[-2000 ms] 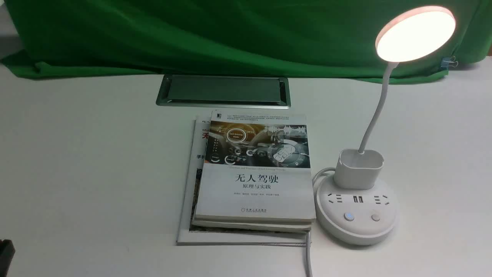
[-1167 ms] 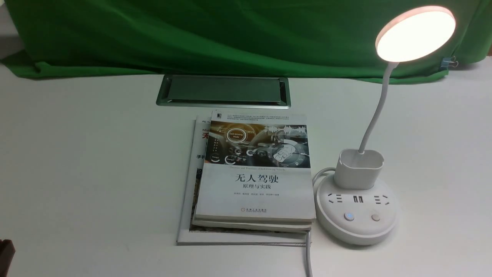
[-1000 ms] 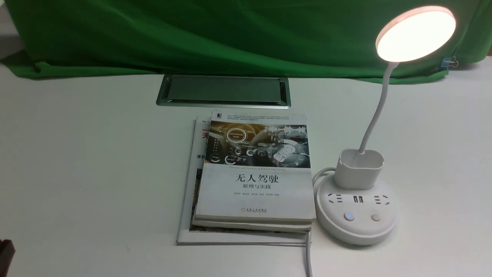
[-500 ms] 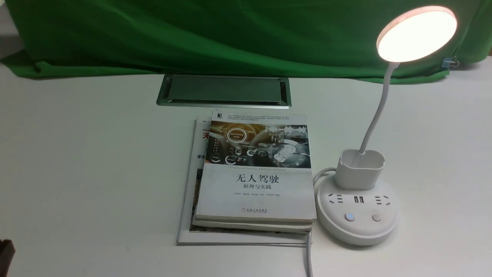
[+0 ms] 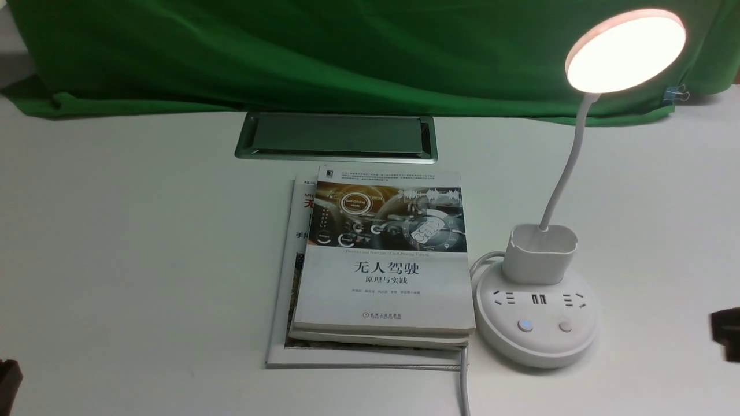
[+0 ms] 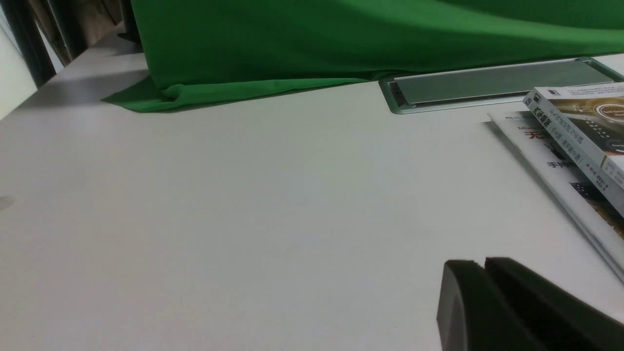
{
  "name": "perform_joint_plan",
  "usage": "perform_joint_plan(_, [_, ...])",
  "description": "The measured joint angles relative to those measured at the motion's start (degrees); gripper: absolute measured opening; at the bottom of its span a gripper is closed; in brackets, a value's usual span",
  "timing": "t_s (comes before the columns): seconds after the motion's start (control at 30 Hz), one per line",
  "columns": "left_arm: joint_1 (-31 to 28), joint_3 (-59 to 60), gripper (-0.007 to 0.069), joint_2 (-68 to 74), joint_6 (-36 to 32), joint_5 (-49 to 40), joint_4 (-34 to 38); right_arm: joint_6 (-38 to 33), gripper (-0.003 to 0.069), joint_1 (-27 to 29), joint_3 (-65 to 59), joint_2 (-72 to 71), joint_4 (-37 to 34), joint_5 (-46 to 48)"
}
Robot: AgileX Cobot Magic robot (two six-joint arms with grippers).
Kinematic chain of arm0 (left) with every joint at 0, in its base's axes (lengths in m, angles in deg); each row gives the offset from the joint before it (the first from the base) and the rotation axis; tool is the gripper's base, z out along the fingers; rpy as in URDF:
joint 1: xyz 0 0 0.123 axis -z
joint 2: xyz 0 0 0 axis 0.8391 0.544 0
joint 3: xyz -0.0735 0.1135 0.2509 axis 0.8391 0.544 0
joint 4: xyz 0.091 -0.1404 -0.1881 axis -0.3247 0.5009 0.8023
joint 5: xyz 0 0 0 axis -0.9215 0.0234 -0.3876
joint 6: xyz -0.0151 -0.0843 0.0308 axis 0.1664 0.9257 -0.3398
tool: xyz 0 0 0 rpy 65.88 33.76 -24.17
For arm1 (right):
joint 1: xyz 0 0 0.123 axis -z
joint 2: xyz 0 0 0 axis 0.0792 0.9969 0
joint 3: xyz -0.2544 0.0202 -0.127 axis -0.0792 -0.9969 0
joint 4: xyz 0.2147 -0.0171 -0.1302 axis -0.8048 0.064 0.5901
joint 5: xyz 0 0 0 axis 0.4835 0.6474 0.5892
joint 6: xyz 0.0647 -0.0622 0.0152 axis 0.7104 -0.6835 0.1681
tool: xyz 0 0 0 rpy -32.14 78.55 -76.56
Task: Turn off the desk lamp on the white desktop by hand.
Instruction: 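Press the power button on the lamp base to turn the lamp off with the right gripper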
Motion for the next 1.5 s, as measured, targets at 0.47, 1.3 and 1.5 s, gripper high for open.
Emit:
perform_joint_plan(0.47, [0.0, 0.0, 0.002, 0.0, 0.1, 0.0, 0.0, 2.3, 0.0041, -9.1, 15.5, 36.1, 0.2, -0.8])
perform_joint_plan(1.3, [0.0, 0.0, 0.002, 0.0, -0.1, 0.0, 0.0, 1.9, 0.0037, -7.9, 19.5, 47.2, -0.6, -4.6])
perform_joint_plan(1.5, [0.0, 0.0, 0.002, 0.0, 0.0, 0.0, 0.0, 1.4, 0.0037, -7.9, 18.6, 43.4, 0.2, -5.0])
